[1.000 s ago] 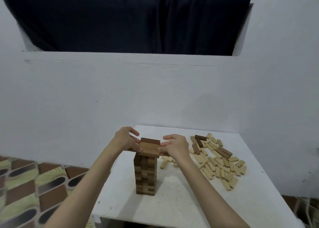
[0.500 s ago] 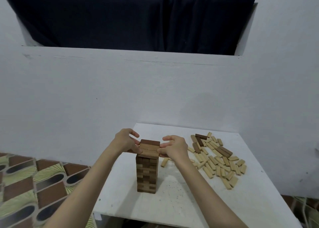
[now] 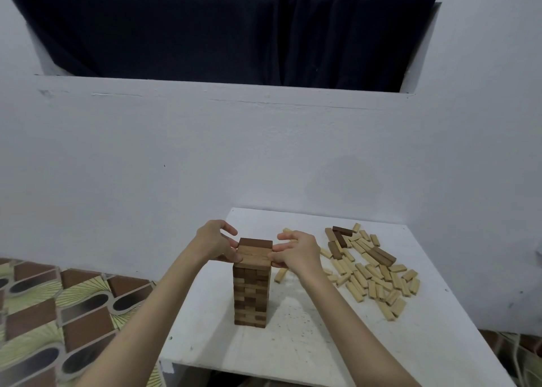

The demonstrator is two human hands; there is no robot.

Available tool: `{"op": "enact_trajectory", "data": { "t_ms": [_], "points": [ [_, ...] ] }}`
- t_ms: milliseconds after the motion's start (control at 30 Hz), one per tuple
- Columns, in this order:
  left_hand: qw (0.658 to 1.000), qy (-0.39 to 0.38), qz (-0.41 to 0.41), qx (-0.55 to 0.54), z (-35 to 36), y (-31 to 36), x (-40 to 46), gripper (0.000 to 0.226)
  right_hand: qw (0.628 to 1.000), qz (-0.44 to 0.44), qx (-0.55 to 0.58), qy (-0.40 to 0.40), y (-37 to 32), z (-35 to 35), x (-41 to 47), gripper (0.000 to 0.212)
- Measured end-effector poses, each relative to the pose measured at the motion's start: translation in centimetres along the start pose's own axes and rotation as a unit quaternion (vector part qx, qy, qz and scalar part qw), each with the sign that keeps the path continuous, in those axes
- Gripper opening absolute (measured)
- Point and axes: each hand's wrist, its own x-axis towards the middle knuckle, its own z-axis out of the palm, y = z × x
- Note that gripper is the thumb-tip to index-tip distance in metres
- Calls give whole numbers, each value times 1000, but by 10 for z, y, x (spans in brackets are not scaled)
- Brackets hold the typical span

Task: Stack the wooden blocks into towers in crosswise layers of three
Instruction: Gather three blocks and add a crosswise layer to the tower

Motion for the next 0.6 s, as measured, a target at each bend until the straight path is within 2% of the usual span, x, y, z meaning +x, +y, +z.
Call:
{"op": "enact_trajectory", "data": {
  "t_ms": [333, 433, 533, 600],
  "points": [
    [1000, 4, 16, 10, -1, -2, 5, 51, 1000, 2, 26, 8, 0, -6, 5, 39],
    [994, -3, 80, 72, -9, 2, 11, 60, 999, -18, 38, 15, -10, -15, 12, 37],
    [967, -73, 167, 178, -16, 8, 19, 76, 995, -91, -50, -5, -28, -23, 18, 36],
    [943, -130, 180, 249, -15, 11, 23, 87, 976, -146, -155, -43, -41, -26, 21, 37]
  ]
}}
